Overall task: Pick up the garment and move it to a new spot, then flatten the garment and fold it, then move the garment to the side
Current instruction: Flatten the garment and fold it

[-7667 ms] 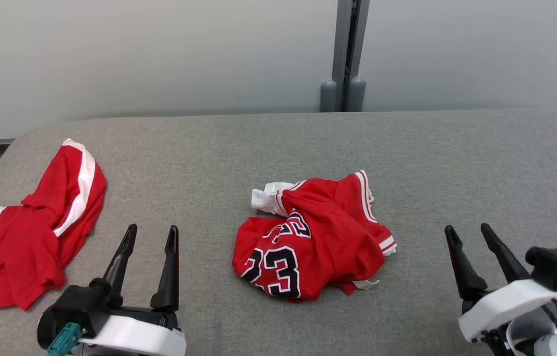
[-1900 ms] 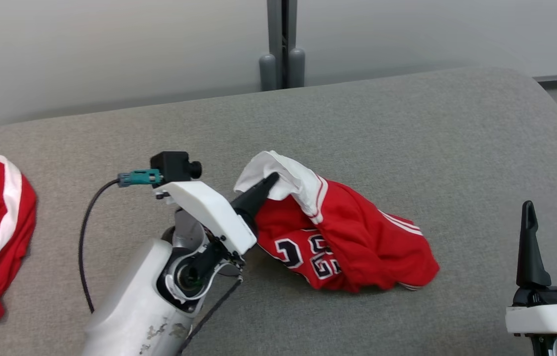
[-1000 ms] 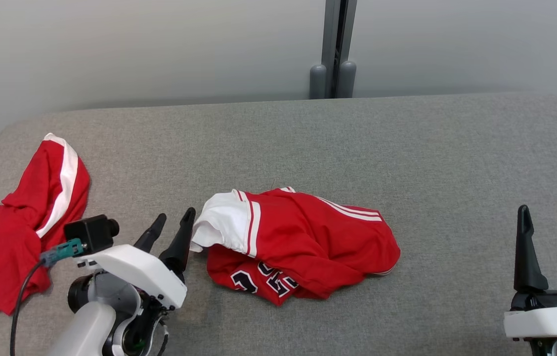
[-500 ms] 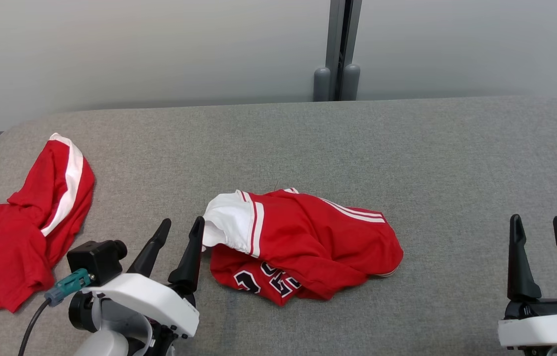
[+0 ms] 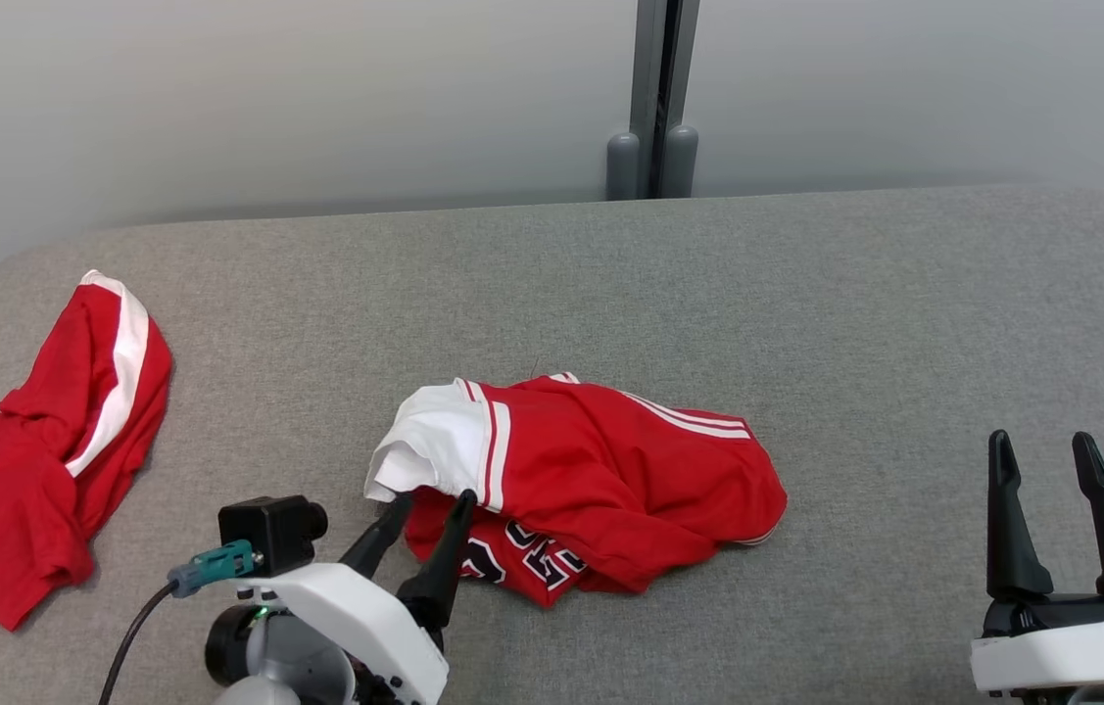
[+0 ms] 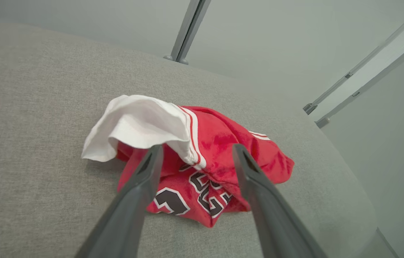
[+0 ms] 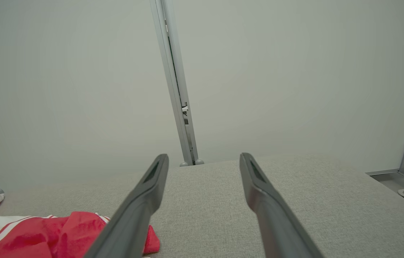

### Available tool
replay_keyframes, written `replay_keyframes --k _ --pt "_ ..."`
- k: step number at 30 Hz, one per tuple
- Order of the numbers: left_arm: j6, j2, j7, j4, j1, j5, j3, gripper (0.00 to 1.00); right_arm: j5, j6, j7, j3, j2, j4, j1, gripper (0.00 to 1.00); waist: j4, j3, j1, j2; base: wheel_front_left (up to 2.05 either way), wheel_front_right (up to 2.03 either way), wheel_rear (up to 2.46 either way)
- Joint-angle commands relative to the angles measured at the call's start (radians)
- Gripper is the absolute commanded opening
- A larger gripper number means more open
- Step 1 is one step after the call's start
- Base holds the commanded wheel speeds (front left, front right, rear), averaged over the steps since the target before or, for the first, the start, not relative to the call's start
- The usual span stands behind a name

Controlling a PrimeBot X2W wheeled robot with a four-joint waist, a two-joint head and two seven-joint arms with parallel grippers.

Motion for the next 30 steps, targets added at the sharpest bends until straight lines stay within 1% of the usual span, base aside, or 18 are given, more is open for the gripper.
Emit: replay_keyframes --k 1,5,7,11,12,15,16,17,18,23,25,30 --pt "0.002 -0.018 0.003 0.005 0.001 -0.029 0.012 1.00 0.009 0.002 -0.001 0.002 -0.006 0.001 -0.009 1.00 -0.002 0.001 0.0000 0.0000 0.00 0.00 0.00" --pt "0.001 -0.047 0.050 0.052 -0.017 -0.079 0.008 1.00 0.010 0.002 0.000 0.013 -0.009 0.004 -0.015 1.00 -0.018 0.008 0.0000 0.0000 0.00 0.00 0.00" --pt "-0.008 -0.067 0.079 0.081 -0.032 -0.102 0.001 1.00 0.012 0.002 -0.001 0.017 -0.010 0.005 -0.019 1.00 -0.029 0.015 0.0000 0.0000 0.00 0.00 0.00" --pt "-0.011 -0.104 0.124 0.143 -0.063 -0.164 0.017 1.00 0.016 0.002 -0.007 0.025 -0.008 0.010 -0.032 1.00 -0.058 0.034 0.0000 0.0000 0.00 0.00 0.00" --pt "-0.010 -0.108 0.139 0.162 -0.074 -0.174 0.019 1.00 0.017 0.002 -0.009 0.028 -0.008 0.013 -0.034 1.00 -0.066 0.038 0.0000 0.0000 0.00 0.00 0.00" --pt "0.002 -0.113 0.136 0.207 -0.122 -0.179 0.042 1.00 0.017 0.002 -0.015 0.034 -0.006 0.021 -0.038 1.00 -0.089 0.050 0.0000 0.0000 0.00 0.00 0.00" --pt "-0.002 -0.111 0.133 0.214 -0.133 -0.171 0.043 0.89 0.017 0.002 -0.017 0.031 -0.005 0.022 -0.037 1.00 -0.094 0.053 0.0000 0.0000 0.00 0.00 0.00" --pt "-0.006 -0.113 0.125 0.215 -0.147 -0.173 0.052 0.27 0.018 0.002 -0.019 0.027 -0.004 0.023 -0.038 1.00 -0.098 0.056 0.0000 0.0000 0.00 0.00 0.00" --pt "-0.012 -0.113 0.126 0.213 -0.158 -0.172 0.053 0.00 0.019 0.002 -0.022 0.023 -0.003 0.026 -0.037 1.00 -0.101 0.058 0.0000 0.0000 0.00 0.00 0.00" --pt "-0.030 -0.100 0.123 0.157 -0.211 -0.150 0.049 0.00 0.024 0.002 -0.031 0.016 0.000 0.036 -0.042 1.00 -0.107 0.060 0.0000 0.0000 0.00 0.00 0.00" --pt "-0.038 -0.105 0.121 0.125 -0.236 -0.140 0.046 0.00 0.024 0.002 -0.033 0.017 0.002 0.041 -0.045 1.00 -0.108 0.056 0.0000 0.0000 0.00 0.00 0.00" --pt "-0.030 -0.131 0.109 0.062 -0.326 -0.103 0.033 0.00 0.026 0.002 -0.039 0.026 0.004 0.053 -0.056 1.00 -0.112 0.048 0.0000 0.0000 0.00 0.00 0.00"
